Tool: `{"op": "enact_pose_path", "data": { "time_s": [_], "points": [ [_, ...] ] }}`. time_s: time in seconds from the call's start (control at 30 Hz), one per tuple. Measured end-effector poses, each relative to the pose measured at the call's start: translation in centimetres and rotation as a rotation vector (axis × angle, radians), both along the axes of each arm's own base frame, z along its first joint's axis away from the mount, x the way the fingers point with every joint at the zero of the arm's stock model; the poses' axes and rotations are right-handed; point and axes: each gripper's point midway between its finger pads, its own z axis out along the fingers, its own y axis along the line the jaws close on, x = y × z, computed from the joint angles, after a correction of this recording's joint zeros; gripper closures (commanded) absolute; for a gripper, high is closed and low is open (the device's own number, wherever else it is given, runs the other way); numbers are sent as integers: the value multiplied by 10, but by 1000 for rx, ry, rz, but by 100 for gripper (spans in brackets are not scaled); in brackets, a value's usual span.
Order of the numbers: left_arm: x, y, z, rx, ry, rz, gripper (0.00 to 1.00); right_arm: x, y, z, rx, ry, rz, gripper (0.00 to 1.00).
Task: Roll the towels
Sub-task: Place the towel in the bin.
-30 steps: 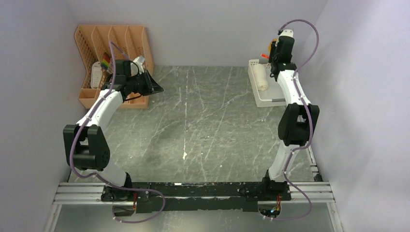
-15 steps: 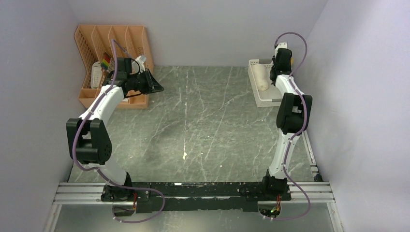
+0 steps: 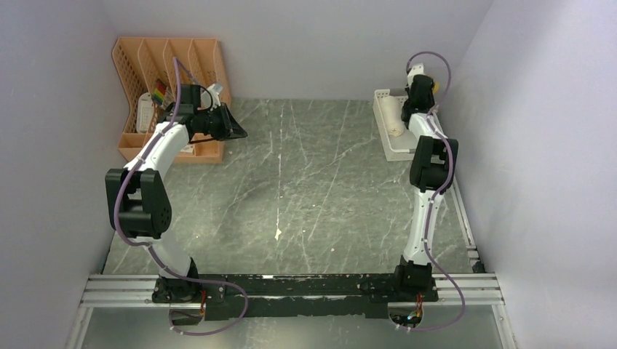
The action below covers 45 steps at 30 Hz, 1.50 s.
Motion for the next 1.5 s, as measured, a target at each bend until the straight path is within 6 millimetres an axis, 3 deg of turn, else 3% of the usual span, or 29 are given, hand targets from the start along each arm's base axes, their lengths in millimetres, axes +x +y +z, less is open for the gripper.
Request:
{"op": "enact_pose_path", "data": {
  "time_s": [0.17, 0.27, 0.37, 0.53, 1.0, 1.07, 1.27, 1.5],
  "points": [
    [3, 2, -3, 5, 8, 0, 76, 7, 3, -57, 19, 99, 40, 75],
    [5, 3, -10, 8, 22, 0, 76, 7, 6, -71, 46, 129, 66, 74],
    [4, 3, -17, 9, 45, -1, 76, 11, 8, -69, 96, 126, 106, 68],
    [3, 3, -21, 10, 60, -1, 76, 18, 6, -58, 201, 95, 164, 66],
    [4, 3, -18, 11, 56, -3, 76, 9, 19, -76, 327, 176, 276, 62],
    [4, 3, -17, 12, 57, -4, 76, 8, 22, -78, 324, 196, 292, 57],
    [4, 2, -13, 5, 52, -12, 76, 4, 28, -78, 320, 249, 342, 27],
    [4, 1, -11, 0, 50, -16, 75, 4, 29, -77, 317, 255, 348, 19]
  ]
}}
